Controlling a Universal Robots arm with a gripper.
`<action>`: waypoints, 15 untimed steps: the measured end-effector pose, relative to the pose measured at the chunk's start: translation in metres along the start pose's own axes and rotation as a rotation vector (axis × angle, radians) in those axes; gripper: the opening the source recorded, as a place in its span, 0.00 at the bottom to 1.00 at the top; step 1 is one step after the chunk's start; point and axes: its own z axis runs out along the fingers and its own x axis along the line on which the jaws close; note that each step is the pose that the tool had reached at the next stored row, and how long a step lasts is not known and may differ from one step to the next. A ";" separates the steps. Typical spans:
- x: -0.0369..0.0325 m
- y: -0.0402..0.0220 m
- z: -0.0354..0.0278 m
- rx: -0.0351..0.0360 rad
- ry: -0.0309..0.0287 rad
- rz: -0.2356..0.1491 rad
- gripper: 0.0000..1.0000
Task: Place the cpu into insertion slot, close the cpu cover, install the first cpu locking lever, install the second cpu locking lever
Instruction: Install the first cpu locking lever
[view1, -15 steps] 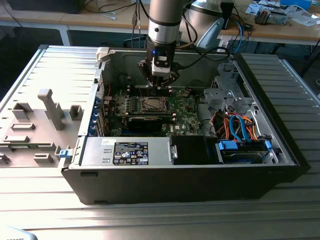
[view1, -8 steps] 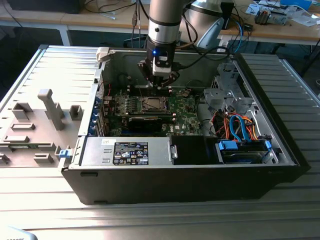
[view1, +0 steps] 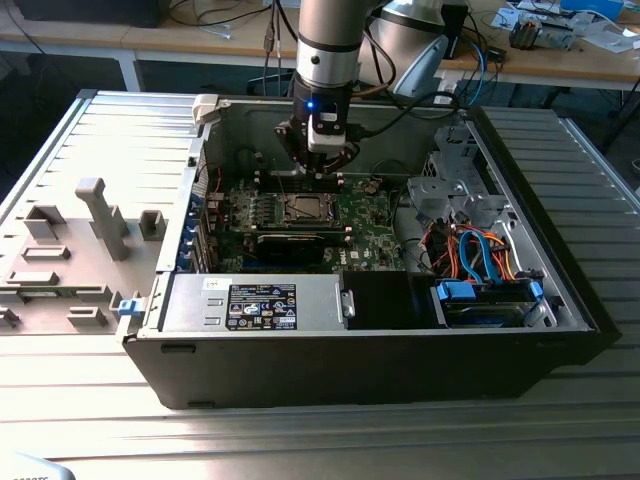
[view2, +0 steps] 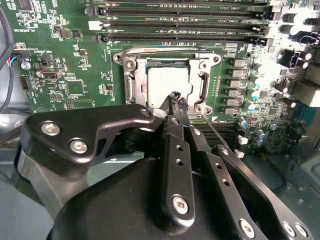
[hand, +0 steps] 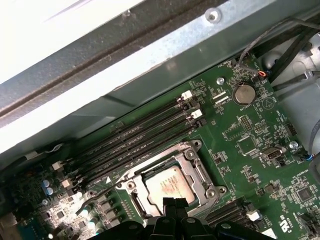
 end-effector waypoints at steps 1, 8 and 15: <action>0.0000 0.0000 0.0000 0.0001 -0.0002 -0.004 0.11; 0.0000 0.0000 0.0000 0.0009 -0.0023 -0.043 0.11; 0.0000 0.0000 0.0000 0.0015 -0.0040 -0.074 0.11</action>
